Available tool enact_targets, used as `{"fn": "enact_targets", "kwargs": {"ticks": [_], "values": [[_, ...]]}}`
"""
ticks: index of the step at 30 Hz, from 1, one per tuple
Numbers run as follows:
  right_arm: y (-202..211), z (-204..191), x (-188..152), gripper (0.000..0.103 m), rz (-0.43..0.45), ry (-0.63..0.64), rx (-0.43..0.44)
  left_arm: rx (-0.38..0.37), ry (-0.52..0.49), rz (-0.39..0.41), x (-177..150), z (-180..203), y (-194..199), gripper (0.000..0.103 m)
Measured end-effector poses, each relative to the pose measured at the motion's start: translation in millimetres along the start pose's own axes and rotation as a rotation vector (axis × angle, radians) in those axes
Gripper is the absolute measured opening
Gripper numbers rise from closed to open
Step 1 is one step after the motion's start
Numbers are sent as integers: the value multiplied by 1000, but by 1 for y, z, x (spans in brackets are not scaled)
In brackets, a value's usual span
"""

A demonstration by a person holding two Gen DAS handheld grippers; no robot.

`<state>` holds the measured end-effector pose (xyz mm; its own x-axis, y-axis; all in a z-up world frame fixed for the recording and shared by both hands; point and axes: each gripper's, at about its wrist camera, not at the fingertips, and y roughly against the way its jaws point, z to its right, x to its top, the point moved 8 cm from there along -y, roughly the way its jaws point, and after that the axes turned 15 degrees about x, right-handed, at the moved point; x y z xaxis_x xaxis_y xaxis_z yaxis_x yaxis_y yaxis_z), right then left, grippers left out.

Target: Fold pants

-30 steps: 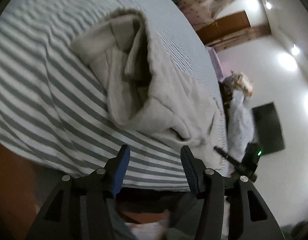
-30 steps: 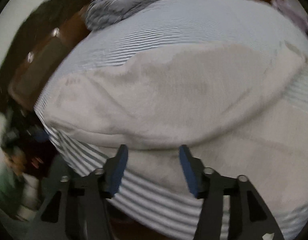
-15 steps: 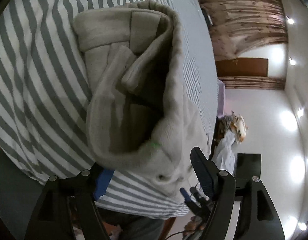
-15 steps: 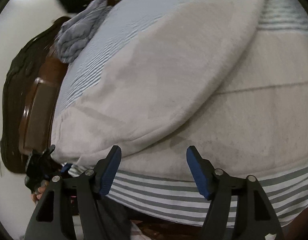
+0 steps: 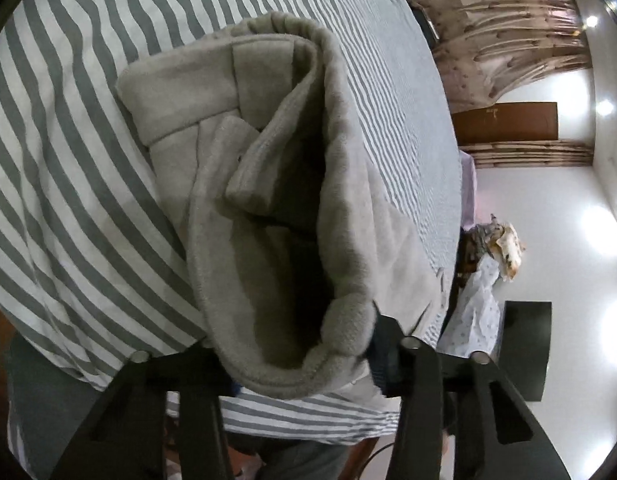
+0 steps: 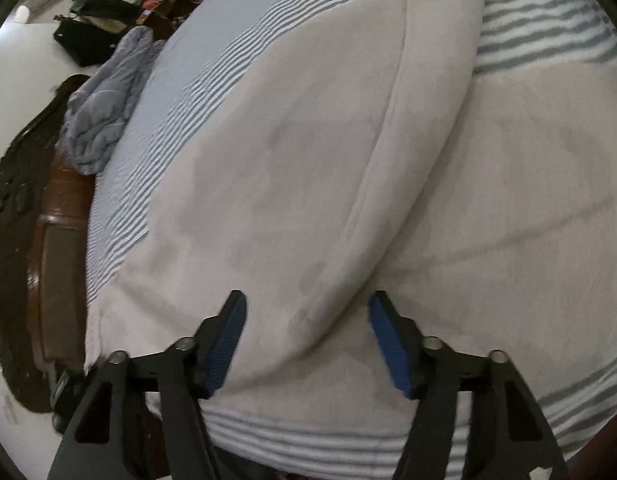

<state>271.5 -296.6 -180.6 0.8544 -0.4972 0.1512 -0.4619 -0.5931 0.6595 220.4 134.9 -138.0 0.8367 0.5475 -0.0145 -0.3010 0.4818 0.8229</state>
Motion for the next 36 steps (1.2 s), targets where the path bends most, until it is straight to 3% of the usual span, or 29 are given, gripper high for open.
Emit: {"fn": "enact_targets", "kwargs": {"ticks": [1, 3, 6, 12, 18, 23, 28, 31, 36], "values": [[-4, 3, 7, 48, 3, -12, -16, 3, -6, 9, 1, -1, 5, 37], [-7, 9, 19, 25, 9, -6, -49, 10, -22, 22, 2, 3, 8, 32], [-13, 9, 34, 10, -4, 9, -76, 22, -32, 25, 6, 6, 13, 25], [11, -28, 54, 7, 74, 79, 7, -2, -106, 91, 39, 44, 36, 21], [44, -78, 80, 7, 193, 145, 101, -69, -197, 186, 104, 103, 51, 21], [66, -107, 75, 7, 290, 161, 204, -99, -296, 214, 132, 114, 46, 21], [56, -90, 23, 8, 241, 197, 168, -49, -343, 160, 122, 66, 30, 21], [30, -58, -14, 8, 155, 152, 134, -22, -340, 126, 111, 34, 24, 21], [4, -21, -45, 8, 108, 50, 120, 89, -323, 54, 84, -17, 3, 21]]}}
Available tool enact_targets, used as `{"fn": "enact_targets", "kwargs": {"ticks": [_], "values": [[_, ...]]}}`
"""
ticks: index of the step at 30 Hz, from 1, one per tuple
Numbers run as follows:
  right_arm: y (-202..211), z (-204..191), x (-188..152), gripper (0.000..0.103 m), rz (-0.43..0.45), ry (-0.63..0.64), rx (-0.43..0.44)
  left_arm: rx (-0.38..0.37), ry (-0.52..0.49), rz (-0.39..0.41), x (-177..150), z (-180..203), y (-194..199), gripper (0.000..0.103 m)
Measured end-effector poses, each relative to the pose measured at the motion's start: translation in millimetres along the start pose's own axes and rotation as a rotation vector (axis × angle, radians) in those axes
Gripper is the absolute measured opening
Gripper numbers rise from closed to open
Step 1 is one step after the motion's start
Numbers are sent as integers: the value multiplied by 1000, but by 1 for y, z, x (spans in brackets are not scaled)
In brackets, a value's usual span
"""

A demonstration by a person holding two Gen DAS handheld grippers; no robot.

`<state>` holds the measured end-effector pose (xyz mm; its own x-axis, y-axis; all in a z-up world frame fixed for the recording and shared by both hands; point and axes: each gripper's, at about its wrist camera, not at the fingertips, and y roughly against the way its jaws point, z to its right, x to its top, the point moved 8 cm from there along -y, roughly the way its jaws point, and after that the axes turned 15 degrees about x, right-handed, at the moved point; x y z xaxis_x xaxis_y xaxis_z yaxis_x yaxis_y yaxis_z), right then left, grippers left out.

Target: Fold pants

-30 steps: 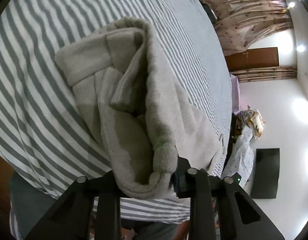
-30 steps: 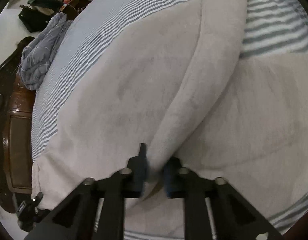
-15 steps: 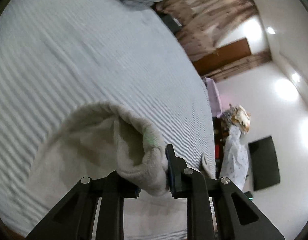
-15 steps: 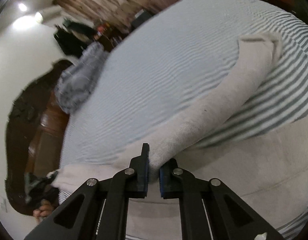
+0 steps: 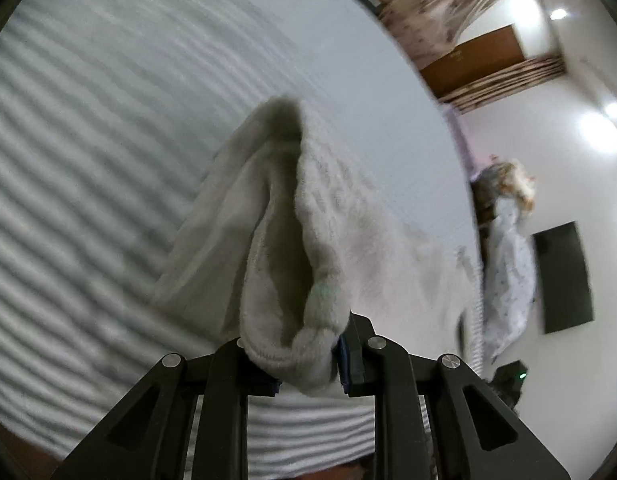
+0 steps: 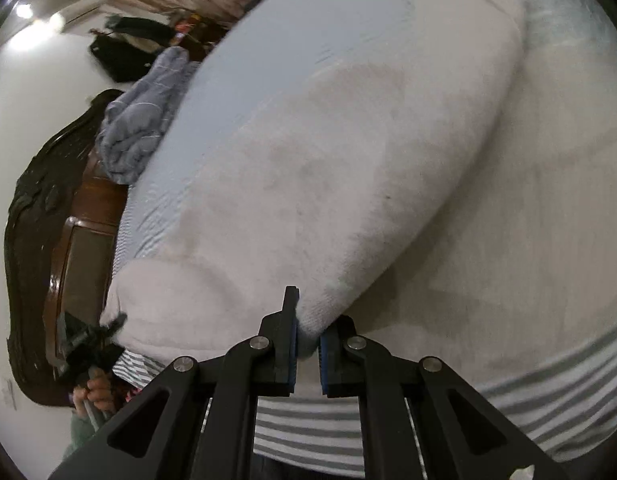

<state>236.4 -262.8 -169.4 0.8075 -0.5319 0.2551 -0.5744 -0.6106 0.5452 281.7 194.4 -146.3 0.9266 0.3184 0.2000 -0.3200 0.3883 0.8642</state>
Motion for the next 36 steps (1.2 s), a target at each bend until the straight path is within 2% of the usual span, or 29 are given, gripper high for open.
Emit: {"fn": "enact_targets", "kwargs": {"ticks": [5, 9, 12, 18, 21, 24, 28, 31, 33, 34, 35, 36], "values": [[-1, 4, -12, 8, -3, 19, -35, -35, 65, -9, -12, -14, -5, 21], [5, -4, -15, 8, 17, 92, -82, 6, 15, 24, -10, -11, 3, 21], [9, -1, -21, 8, 21, 111, -94, 6, 0, 58, -5, -6, 11, 21], [9, 1, -29, 8, 26, 115, -104, 21, -21, 88, 5, 1, 15, 21], [0, 10, -33, 9, 12, 78, -110, 71, -33, 74, 2, -4, 3, 21], [-3, 17, -38, 9, 8, 81, -122, 42, 0, 81, -4, -10, -2, 21], [-5, 16, -38, 10, 0, 74, -120, 67, -18, 94, -7, -9, -2, 26], [-3, 16, -38, 15, 2, 46, -90, 115, -52, 116, -10, -1, 5, 29], [1, 19, -37, 27, 6, 4, -56, 172, -96, 145, -15, 8, 12, 35], [5, 20, -37, 30, 10, -3, -49, 207, -120, 160, -17, 11, 16, 42], [9, 19, -36, 39, 15, -3, -50, 258, -156, 184, -22, 15, 21, 46], [15, 19, -36, 47, 21, 3, -57, 277, -174, 195, -25, 17, 24, 47]]}}
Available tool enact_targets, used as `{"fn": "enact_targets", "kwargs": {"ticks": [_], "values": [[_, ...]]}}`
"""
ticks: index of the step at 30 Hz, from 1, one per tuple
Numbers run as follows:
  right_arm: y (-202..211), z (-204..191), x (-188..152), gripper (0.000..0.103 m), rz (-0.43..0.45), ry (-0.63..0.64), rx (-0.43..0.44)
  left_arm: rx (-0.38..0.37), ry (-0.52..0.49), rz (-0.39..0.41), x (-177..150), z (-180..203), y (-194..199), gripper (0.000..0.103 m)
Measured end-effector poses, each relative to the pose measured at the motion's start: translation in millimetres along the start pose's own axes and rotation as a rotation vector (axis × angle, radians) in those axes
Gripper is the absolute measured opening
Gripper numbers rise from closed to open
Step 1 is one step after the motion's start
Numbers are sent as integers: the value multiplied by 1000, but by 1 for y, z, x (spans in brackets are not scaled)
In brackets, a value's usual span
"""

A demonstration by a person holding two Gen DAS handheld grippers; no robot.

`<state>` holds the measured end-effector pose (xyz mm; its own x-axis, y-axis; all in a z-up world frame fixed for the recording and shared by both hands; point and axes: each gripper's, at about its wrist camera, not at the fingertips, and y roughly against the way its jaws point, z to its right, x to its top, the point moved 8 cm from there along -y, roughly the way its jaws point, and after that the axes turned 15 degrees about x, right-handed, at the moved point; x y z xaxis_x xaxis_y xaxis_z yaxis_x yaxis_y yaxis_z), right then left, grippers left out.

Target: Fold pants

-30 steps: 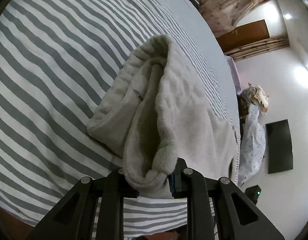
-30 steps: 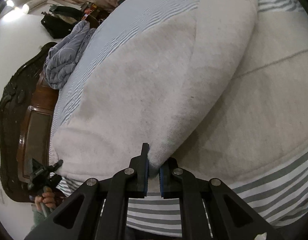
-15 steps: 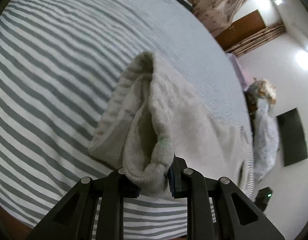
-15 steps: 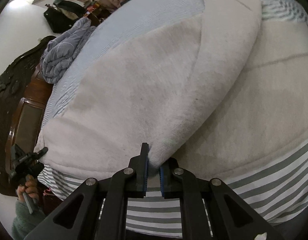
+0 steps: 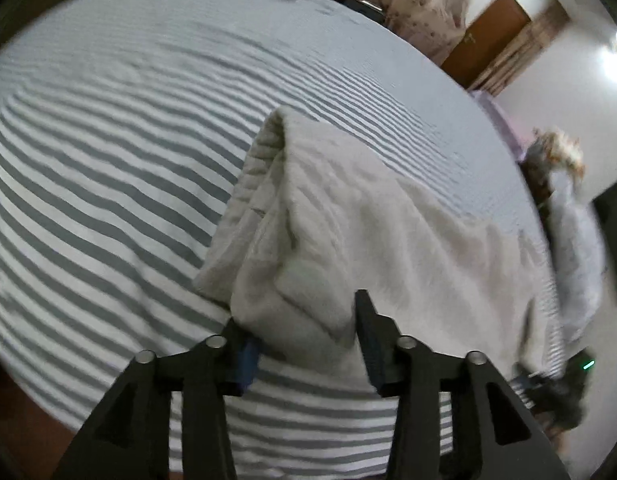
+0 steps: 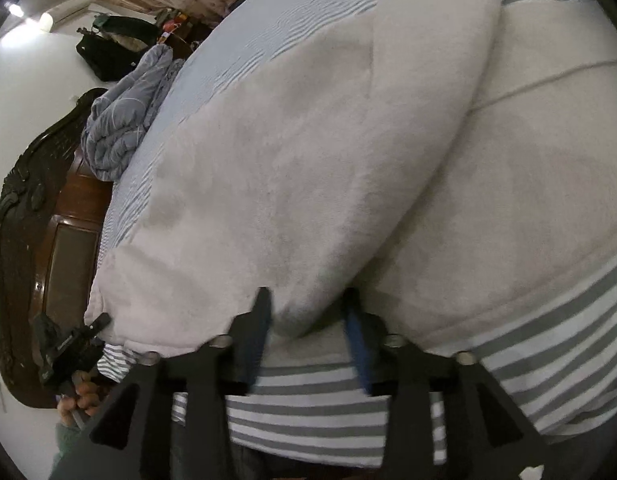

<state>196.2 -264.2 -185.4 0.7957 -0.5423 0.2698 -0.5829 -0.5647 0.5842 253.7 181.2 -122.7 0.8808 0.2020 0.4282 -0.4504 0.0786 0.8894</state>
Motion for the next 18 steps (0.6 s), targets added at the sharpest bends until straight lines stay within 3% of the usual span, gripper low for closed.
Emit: {"fn": "enact_targets", "kwargs": {"ticks": [4, 8, 13, 18], "values": [[29, 10, 6, 50, 53, -6, 3, 87, -58, 85, -14, 7, 29, 50], [56, 32, 11, 51, 101, -63, 23, 101, -128, 207, -33, 31, 65, 56], [87, 58, 15, 51, 143, -109, 29, 26, -279, 272, -67, 104, 87, 57], [112, 68, 20, 51, 165, -115, 45, -92, -429, 241, -105, 205, 77, 57]]}}
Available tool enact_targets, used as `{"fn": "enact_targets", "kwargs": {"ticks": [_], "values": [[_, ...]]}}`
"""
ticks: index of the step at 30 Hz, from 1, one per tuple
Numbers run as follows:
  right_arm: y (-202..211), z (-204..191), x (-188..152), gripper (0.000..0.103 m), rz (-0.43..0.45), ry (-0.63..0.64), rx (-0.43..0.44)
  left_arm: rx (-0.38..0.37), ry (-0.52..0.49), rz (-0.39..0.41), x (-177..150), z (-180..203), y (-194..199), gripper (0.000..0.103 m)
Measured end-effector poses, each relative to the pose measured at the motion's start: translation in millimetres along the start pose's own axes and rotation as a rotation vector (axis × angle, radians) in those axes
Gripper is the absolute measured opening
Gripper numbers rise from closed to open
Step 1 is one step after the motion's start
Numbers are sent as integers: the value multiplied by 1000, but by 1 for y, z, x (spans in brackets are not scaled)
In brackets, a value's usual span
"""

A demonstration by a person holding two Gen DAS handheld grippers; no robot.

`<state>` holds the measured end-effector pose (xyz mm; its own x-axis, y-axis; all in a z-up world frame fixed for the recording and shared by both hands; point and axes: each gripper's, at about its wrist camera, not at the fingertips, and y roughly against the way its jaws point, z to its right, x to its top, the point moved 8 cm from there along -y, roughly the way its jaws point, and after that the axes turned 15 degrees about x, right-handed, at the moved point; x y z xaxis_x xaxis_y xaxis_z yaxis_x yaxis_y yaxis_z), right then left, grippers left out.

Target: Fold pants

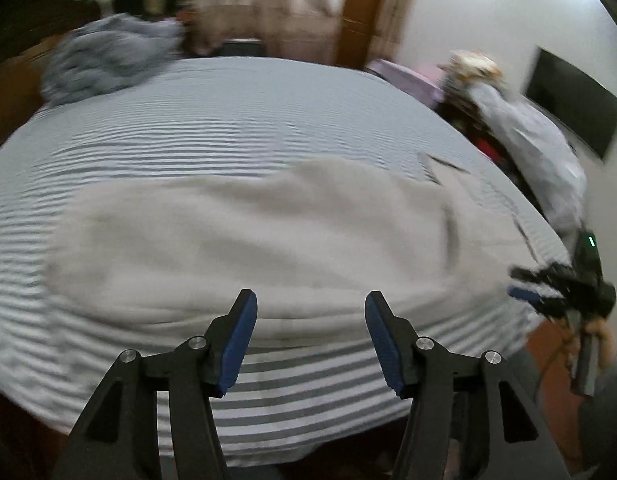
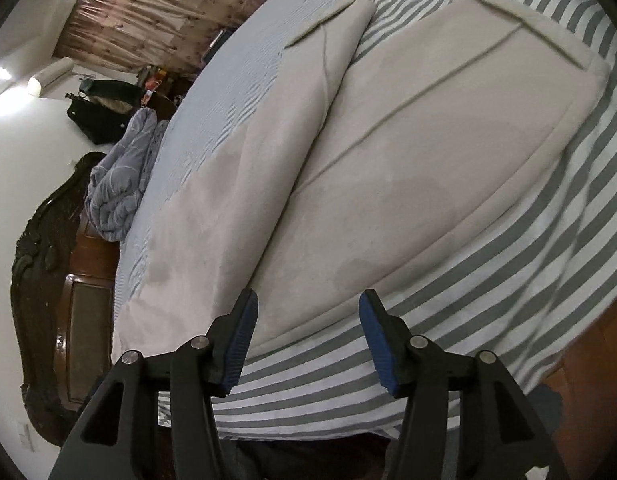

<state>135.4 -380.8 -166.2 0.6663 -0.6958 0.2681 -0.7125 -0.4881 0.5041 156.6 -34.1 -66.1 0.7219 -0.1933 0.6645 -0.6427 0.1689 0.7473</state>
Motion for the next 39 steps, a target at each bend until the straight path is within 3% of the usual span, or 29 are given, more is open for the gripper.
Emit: {"fn": "enact_targets", "kwargs": {"ticks": [7, 12, 16, 19, 23, 26, 32, 39], "values": [[25, 0, 15, 51, 9, 21, -10, -84, -248, -25, -8, 139, -49, 57], [24, -1, 37, 51, -29, 77, -64, -113, -312, -48, -11, 187, -81, 57], [11, -16, 77, 50, -67, 185, -150, -133, -288, -67, -10, 198, -102, 53], [-14, -32, 117, 50, -102, 281, -234, -131, -289, -84, -11, 204, -117, 33], [-63, -48, 169, 51, -141, 366, -358, -157, -249, -57, -8, 200, -118, 19], [-115, -48, 210, 49, -167, 381, -477, -170, -231, -36, -11, 198, -118, 17], [-191, -38, 251, 47, -206, 417, -677, -208, -213, -16, -13, 194, -118, 16], [-220, -27, 280, 43, -100, 462, -936, -248, -186, -18, -14, 188, -117, 16]]}}
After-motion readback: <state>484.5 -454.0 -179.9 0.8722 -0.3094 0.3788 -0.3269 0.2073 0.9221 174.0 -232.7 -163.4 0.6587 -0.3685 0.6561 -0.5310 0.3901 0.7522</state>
